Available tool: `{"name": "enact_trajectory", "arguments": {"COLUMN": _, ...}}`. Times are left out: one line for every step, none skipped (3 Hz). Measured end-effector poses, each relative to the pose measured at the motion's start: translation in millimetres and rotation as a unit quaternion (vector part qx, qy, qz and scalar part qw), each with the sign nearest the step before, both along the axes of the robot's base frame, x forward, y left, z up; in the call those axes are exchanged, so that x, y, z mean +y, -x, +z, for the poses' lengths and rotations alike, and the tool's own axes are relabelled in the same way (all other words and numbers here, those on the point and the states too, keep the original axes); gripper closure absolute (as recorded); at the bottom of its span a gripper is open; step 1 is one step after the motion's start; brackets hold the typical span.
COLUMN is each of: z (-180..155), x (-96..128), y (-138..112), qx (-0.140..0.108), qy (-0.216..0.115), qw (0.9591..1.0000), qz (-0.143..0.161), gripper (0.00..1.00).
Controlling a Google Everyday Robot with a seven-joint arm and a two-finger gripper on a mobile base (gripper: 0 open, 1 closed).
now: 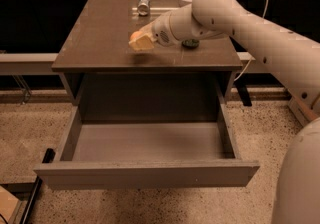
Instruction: Pick orange from top drawer and place on counter
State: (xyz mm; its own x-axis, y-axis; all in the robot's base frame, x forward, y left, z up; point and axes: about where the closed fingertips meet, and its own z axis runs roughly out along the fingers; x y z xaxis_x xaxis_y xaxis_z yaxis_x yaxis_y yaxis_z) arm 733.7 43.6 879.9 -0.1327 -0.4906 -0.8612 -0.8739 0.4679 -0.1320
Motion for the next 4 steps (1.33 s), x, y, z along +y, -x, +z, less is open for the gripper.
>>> {"name": "enact_trajectory", "arguments": {"z": -1.8, "x": 11.4, "y": 3.4, "qx": -0.004, "qy": -0.005, "qw": 0.9999, "qz": 0.009, "gripper": 0.58}}
{"name": "enact_trajectory", "arguments": {"z": -3.0, "x": 13.2, "y": 3.6, "qx": -0.002, "qy": -0.005, "qw": 0.9999, "qz": 0.01, "gripper": 0.34}}
{"name": "enact_trajectory", "arguments": {"z": -4.2, "x": 15.6, "y": 4.0, "qx": -0.002, "qy": -0.005, "qw": 0.9999, "qz": 0.012, "gripper": 0.11}}
{"name": "enact_trajectory", "arguments": {"z": -5.2, "x": 17.7, "y": 4.3, "qx": -0.001, "qy": -0.005, "qw": 0.9999, "qz": 0.014, "gripper": 0.0}}
